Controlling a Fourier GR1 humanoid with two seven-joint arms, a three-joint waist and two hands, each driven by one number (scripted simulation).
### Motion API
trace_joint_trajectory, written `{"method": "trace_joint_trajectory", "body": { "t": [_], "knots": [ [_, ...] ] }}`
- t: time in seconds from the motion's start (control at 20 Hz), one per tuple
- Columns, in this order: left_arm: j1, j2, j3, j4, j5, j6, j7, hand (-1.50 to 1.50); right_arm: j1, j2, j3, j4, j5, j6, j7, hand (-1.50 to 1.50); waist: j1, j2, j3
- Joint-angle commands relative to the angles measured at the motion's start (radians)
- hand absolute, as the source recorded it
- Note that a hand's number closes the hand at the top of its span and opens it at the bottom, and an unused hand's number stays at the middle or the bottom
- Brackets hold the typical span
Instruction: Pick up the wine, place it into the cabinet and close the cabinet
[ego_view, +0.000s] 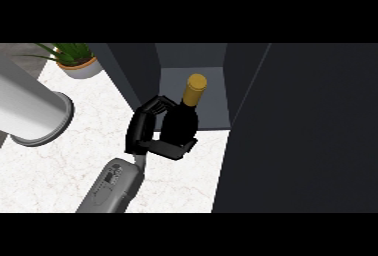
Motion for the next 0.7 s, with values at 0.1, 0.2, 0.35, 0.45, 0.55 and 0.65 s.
{"method": "trace_joint_trajectory", "body": {
  "t": [0.1, 0.2, 0.35, 0.45, 0.55, 0.65],
  "knots": [
    [-0.115, 0.0, -0.002, 0.109, 0.046, 0.024, -0.002, 1.5, 0.078, -0.043, -0.029, -0.212, -0.035, 0.03, 0.051, -1.5, -0.001, 0.0, 0.001],
    [-0.138, 0.0, -0.036, 0.202, 0.081, 0.063, -0.066, 1.5, 0.114, -0.034, 0.04, -0.215, -0.001, 0.018, 0.009, -1.5, -0.028, 0.001, 0.0],
    [-0.22, 0.0, 0.023, 0.272, 0.106, 0.013, -0.064, 1.5, 0.091, -0.043, -0.071, -0.216, -0.102, 0.044, 0.013, -1.5, -0.017, 0.004, 0.001],
    [-0.238, 0.0, -0.004, 0.334, 0.152, 0.036, -0.12, 1.5, 0.11, -0.041, -0.036, -0.208, -0.055, 0.043, 0.003, -1.5, -0.024, 0.004, 0.0],
    [-0.28, 0.0, -0.003, 0.341, 0.17, 0.052, -0.087, 1.5, 0.081, -0.019, -0.037, -0.199, -0.057, 0.04, 0.006, -1.5, -0.015, 0.003, 0.0],
    [-0.369, 0.0, 0.031, 0.411, 0.186, 0.043, -0.066, 1.5, 0.129, -0.025, -0.043, -0.163, -0.064, 0.05, -0.042, -1.5, -0.016, 0.003, 0.001]
  ]
}}
